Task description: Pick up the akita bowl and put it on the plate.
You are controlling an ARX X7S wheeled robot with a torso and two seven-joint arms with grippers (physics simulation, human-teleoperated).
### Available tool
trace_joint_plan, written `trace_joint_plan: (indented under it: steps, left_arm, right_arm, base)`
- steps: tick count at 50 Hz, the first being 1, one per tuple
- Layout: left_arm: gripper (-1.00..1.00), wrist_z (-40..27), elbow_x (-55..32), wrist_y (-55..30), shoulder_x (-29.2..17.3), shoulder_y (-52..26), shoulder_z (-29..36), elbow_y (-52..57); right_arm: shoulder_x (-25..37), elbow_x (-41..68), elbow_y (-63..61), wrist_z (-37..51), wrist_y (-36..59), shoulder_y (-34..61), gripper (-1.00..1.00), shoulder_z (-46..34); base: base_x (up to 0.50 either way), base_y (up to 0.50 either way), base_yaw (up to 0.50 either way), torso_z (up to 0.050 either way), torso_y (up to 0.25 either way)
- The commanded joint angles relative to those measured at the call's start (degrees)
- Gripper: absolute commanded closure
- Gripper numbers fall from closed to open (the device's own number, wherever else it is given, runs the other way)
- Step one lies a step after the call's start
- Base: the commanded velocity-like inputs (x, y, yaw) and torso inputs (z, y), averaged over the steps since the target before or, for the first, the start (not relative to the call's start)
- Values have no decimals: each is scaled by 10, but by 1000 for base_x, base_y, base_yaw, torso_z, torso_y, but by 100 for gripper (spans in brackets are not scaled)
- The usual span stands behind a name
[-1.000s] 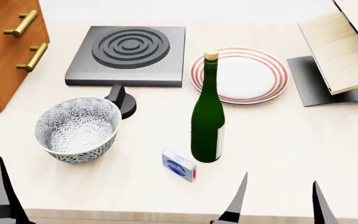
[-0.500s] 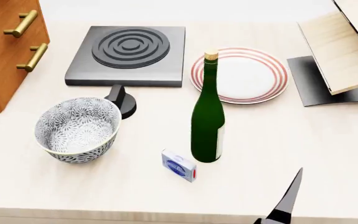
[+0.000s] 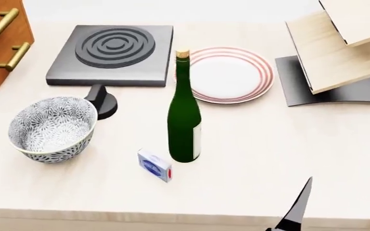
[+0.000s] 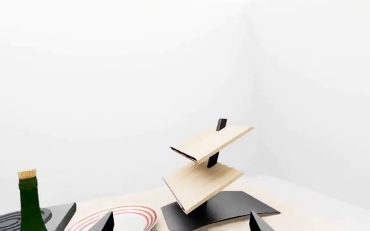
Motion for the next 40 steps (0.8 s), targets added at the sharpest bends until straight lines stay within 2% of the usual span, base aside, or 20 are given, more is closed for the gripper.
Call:
trace_joint_plan:
  steps: [1,28,40]
  left_arm:
    - [-100,-6,-2,4,-6,2,7,-4]
    - [-100,-16,-2,24,-15,5,28,-30]
    - [-100,-21,-2,29,-20,7,34,-31]
  right_arm:
    - [6,4,5,4,-3,0,-100,-7]
    - [14,-20,22,6,-16,4,-100,-61]
    - [27,-49,15,6,-41,-8,-100,-83]
  base:
    - [-43,-219,0,0,0]
    - [-8,-223,0,0,0]
    - [0,-25,0,0,0]
